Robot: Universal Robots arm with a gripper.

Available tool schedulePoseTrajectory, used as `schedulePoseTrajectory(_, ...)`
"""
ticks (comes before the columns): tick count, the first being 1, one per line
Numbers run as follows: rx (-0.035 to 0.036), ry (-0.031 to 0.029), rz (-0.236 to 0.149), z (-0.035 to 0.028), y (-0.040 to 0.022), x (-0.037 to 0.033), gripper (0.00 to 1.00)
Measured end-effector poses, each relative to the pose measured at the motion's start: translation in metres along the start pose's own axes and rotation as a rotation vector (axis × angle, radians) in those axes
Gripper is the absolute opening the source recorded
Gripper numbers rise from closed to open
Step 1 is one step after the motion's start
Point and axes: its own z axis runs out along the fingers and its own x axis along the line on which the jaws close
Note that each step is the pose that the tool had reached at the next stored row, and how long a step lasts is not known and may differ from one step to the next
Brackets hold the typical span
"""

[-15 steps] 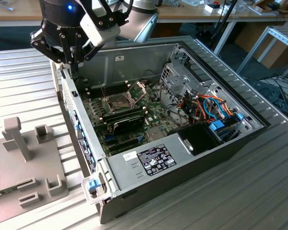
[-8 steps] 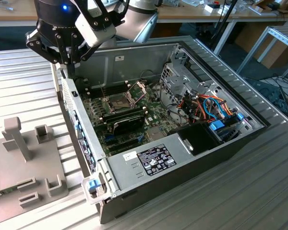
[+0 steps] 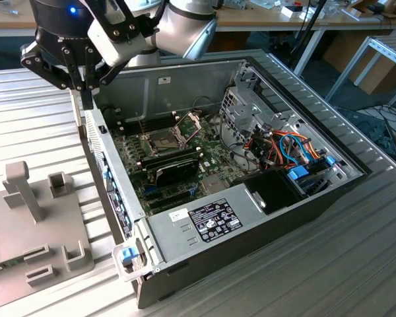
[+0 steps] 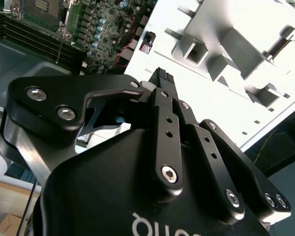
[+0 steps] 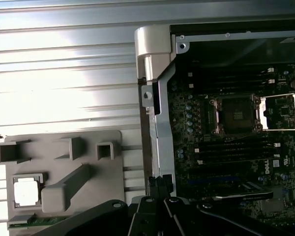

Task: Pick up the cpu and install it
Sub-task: 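Reach for the cpu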

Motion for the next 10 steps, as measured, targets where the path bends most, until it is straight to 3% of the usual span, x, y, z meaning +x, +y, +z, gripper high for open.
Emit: schedulePoseTrajectory(10, 0.0, 0.0001, 0.0, -0.0001, -0.0003, 0.0039, 0.11)
